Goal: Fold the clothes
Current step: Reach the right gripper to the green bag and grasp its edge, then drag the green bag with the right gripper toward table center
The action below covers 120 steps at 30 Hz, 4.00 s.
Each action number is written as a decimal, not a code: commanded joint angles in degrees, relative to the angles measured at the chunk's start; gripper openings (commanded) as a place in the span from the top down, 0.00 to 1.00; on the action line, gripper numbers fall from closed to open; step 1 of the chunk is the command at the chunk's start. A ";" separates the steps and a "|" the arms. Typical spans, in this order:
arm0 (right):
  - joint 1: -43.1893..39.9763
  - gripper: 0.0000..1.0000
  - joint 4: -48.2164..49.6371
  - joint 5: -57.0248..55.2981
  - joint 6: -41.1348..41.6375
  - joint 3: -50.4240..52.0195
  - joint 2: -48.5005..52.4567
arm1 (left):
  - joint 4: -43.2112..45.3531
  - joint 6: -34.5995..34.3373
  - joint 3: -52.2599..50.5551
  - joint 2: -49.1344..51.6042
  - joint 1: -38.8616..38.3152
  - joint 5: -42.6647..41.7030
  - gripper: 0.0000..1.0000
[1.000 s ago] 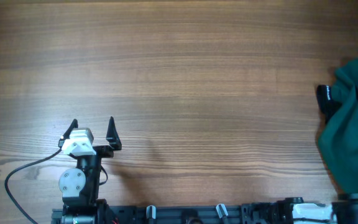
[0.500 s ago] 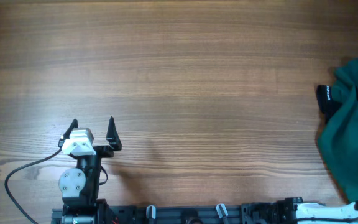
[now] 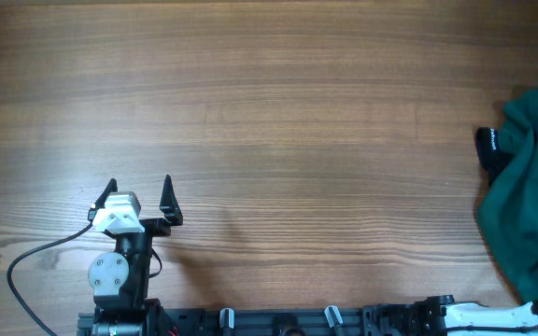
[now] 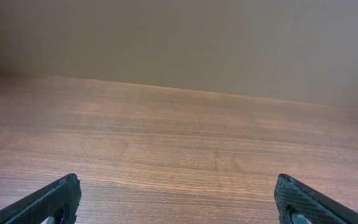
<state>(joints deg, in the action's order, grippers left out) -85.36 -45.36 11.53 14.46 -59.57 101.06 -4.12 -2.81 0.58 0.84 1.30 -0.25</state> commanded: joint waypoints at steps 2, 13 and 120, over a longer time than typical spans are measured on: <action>0.07 0.96 0.15 -0.96 0.81 0.33 0.74 | -0.09 0.92 -0.26 -0.39 0.33 0.33 0.00; 8.63 0.96 -5.14 2.43 -0.55 -11.39 -3.43 | -0.07 0.92 -0.26 -0.39 0.33 0.33 0.00; 101.70 0.96 25.24 0.70 26.27 -29.29 -6.84 | 0.42 0.92 -0.26 -0.35 0.33 0.33 0.00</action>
<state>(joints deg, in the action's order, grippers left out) 15.22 -21.58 14.33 39.55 -87.64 94.11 -4.08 -2.81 0.58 0.84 1.30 -0.25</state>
